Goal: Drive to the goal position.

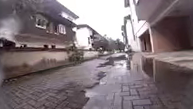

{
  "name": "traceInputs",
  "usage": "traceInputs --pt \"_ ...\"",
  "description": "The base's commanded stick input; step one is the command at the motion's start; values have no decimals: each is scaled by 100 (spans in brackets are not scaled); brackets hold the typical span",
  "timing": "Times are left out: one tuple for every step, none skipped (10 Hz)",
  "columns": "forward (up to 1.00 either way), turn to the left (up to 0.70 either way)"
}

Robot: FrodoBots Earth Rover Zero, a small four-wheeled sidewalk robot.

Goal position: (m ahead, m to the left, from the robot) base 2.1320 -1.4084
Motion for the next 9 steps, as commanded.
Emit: traceInputs --pt "26 0" --pt "70 0" --pt "70 0" --pt "70 0" --pt "70 0" --pt "70 0" --pt "70 0" --pt "70 0" --pt "70 0"
